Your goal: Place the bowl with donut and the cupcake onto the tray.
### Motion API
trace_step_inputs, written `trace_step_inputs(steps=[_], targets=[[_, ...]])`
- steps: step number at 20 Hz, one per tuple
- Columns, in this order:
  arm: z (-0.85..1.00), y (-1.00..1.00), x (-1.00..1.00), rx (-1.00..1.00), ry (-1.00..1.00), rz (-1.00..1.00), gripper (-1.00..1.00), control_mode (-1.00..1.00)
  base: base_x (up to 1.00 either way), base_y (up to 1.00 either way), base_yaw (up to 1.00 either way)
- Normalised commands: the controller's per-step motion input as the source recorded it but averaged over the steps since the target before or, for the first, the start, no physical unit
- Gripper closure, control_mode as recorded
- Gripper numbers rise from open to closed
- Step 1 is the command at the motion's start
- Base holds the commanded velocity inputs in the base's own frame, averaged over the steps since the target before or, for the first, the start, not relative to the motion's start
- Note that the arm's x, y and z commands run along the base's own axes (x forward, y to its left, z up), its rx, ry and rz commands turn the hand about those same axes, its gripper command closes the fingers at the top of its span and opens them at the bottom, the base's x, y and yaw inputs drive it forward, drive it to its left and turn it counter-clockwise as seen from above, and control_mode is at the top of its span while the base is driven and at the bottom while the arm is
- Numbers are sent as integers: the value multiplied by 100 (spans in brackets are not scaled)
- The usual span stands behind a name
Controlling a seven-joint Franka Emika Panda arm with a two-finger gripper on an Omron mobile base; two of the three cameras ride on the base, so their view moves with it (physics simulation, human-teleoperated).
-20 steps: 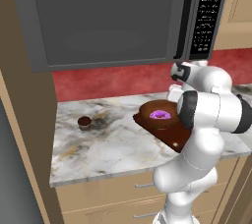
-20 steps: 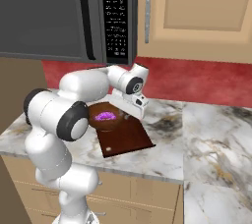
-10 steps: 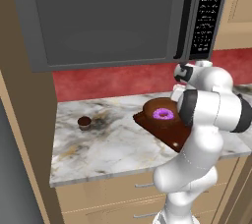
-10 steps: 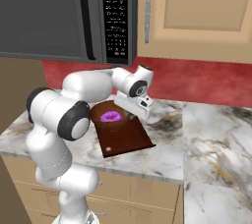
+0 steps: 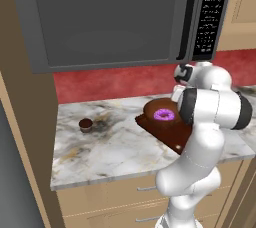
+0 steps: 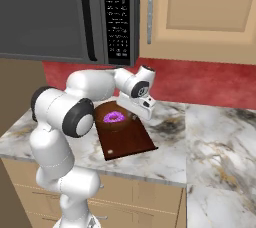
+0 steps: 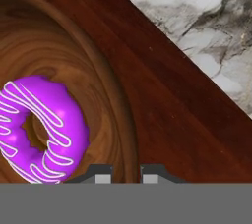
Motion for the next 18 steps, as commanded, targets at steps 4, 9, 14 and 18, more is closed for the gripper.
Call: trace_step_inputs(steps=[4,9,14,18], targets=[[-2,0,45,0,0,5,100,-100,0,0,0],[-18,0,29,1,-2,2,100,-100,0,0,0],[-16,0,11,3,-1,0,100,-100,0,0,0],[-5,0,10,2,-1,0,-100,-100,0,0,0]])
